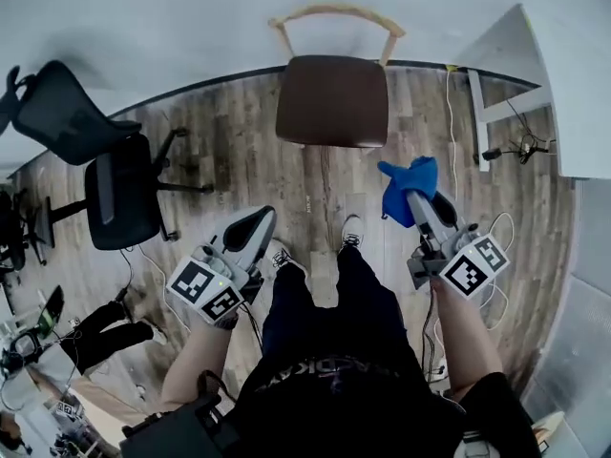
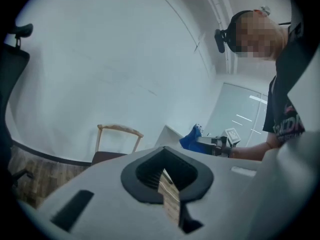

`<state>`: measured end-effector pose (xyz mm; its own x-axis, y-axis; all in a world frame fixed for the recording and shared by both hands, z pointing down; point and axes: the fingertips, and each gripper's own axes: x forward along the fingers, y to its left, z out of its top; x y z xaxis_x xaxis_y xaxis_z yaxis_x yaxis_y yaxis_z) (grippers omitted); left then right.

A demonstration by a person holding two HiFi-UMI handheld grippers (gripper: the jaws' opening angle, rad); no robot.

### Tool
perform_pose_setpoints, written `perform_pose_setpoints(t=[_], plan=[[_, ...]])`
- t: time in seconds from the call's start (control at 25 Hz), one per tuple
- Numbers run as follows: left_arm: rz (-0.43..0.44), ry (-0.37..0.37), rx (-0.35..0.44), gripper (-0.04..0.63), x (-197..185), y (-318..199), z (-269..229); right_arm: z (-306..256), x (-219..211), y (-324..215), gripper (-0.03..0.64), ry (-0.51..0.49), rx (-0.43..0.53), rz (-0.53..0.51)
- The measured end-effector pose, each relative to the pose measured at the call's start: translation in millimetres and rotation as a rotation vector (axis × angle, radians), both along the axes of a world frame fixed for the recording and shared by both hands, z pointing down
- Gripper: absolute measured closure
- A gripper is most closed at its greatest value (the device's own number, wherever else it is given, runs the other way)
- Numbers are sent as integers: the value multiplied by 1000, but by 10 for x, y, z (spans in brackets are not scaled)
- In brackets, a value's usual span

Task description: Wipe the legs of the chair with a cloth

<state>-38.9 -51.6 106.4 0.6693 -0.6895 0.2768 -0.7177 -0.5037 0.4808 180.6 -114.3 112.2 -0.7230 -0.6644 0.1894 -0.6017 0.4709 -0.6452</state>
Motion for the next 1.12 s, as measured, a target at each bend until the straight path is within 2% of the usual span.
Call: perform_pose_setpoints(t=[0.12, 0.2, 0.44, 0.72, 0.92, 1.12], plan=[[-27, 5, 32, 597, 286, 168, -404, -426, 82, 169, 534, -29, 61, -38], [-38, 15, 33, 597, 406, 317, -558, -587, 93, 330, 534, -41, 69, -62], [-30, 57, 40, 597, 427, 639, -756, -688, -109, 759, 535, -23, 61, -150], [11, 85, 80, 597, 39, 1493, -998, -933, -559, 1689, 535, -46, 86, -107], [53, 90, 81, 597, -277, 2143, -998, -963, -919, 2418, 535, -73, 72, -54], [72, 129, 72, 597, -491, 2685, -953, -1024, -1139, 3088, 535, -55, 92, -31]])
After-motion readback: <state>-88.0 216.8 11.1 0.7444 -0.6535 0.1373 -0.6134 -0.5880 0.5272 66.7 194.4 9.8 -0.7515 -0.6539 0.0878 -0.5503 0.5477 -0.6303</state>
